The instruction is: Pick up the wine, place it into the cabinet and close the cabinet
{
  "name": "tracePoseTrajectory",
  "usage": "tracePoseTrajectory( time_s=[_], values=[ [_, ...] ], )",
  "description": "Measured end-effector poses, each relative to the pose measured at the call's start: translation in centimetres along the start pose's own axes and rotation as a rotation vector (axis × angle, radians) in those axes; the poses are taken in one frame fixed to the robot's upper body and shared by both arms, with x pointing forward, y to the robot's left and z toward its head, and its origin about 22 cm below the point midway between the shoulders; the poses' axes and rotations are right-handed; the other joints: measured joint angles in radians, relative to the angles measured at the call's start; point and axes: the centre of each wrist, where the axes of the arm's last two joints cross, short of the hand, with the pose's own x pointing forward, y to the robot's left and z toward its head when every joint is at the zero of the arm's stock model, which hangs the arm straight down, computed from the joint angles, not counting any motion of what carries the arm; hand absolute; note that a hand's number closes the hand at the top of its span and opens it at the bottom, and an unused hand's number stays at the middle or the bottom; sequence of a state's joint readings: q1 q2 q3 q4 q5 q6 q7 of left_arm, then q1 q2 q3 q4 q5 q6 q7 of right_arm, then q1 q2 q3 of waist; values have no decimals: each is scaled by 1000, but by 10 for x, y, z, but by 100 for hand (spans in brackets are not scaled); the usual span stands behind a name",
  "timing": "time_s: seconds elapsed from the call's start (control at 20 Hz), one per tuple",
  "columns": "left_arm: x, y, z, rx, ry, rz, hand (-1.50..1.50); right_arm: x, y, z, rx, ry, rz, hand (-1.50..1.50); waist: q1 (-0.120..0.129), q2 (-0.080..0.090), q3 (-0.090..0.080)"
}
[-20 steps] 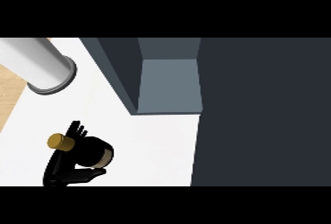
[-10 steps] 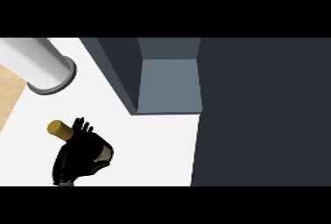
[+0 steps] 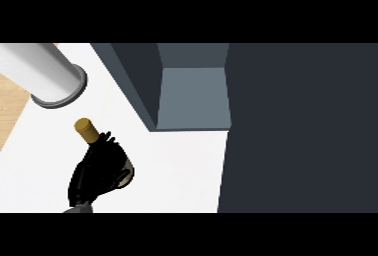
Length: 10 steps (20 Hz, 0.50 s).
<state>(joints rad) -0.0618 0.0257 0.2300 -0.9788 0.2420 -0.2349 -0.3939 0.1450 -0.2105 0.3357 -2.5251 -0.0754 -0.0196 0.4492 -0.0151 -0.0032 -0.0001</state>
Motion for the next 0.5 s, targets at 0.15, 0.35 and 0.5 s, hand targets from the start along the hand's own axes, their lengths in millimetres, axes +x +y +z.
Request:
tracePoseTrajectory(
  time_s=[0.15, 0.35, 0.5],
  values=[
    [-1, -5, -1, -14, 2, 10, 150, 1, 1, -1, 6, 3, -3, -150, 2, 0, 0],
    [-2, -13, -8, -13, -20, -26, 150, 1, -2, -1, -2, 2, 10, -150, 0, 0, 0],
    [-2, -17, -8, -13, -43, -53, 150, 1, -5, -1, -10, -1, 19, -150, 1, 0, 0]
  ],
)
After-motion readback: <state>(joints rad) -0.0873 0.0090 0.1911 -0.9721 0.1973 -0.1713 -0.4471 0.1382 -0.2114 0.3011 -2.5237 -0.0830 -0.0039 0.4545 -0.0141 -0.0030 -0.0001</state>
